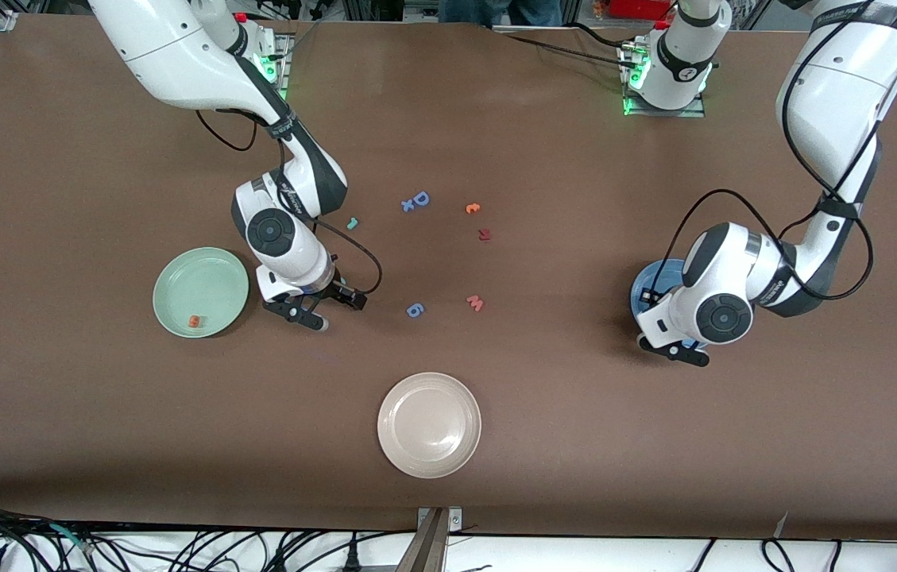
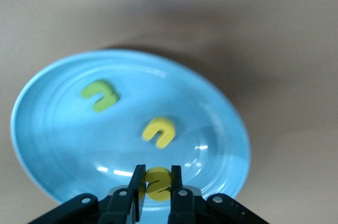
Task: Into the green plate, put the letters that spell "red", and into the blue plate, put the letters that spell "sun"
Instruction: 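Place the yellow u on the blue plate while the right gripper reaches, then carry the teal letter to the green plate while the left gripper withdraws, then release the teal letter on the green plate and raise the right gripper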
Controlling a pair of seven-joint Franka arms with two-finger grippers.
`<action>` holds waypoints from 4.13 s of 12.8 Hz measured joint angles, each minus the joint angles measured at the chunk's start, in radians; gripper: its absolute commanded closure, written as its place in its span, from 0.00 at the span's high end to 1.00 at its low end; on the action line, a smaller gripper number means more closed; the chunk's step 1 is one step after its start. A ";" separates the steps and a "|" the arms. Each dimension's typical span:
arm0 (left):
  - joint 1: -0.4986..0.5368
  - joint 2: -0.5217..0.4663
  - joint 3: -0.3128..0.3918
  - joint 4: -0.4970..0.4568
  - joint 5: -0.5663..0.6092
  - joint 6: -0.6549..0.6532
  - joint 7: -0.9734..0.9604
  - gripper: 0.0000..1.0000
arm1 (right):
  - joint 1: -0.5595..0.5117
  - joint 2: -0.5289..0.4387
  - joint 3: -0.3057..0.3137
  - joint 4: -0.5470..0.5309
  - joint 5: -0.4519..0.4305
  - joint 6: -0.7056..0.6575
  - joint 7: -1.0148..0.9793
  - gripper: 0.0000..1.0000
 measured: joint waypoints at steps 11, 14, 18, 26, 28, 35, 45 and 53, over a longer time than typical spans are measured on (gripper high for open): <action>0.039 -0.180 -0.090 0.013 -0.013 -0.041 -0.003 1.00 | 0.005 -0.015 -0.003 -0.034 -0.001 -0.037 0.000 0.24; 0.035 -0.300 -0.121 0.121 -0.108 -0.192 -0.004 1.00 | 0.006 -0.020 -0.003 -0.038 -0.002 -0.038 0.000 0.08; 0.036 -0.342 -0.107 0.342 -0.136 -0.349 -0.001 1.00 | -0.011 -0.045 -0.016 -0.039 -0.008 -0.075 -0.046 0.08; -0.118 -0.572 0.245 0.175 -0.372 -0.259 0.001 1.00 | -0.347 -0.239 -0.026 -0.064 -0.013 -0.287 -0.576 0.09; -0.129 -0.676 0.257 0.091 -0.381 -0.257 0.004 1.00 | -0.403 -0.239 -0.027 -0.080 -0.028 -0.287 -0.648 0.70; -0.143 -0.718 0.267 0.013 -0.381 -0.283 0.122 1.00 | -0.397 -0.245 -0.013 -0.095 -0.040 -0.286 -0.599 0.91; -0.148 -0.709 0.271 0.019 -0.376 -0.328 0.138 1.00 | -0.116 -0.235 -0.001 -0.197 -0.028 -0.094 0.017 0.91; -0.152 -0.709 0.271 0.019 -0.376 -0.329 0.138 1.00 | -0.018 -0.209 0.075 -0.244 -0.001 0.016 0.309 0.91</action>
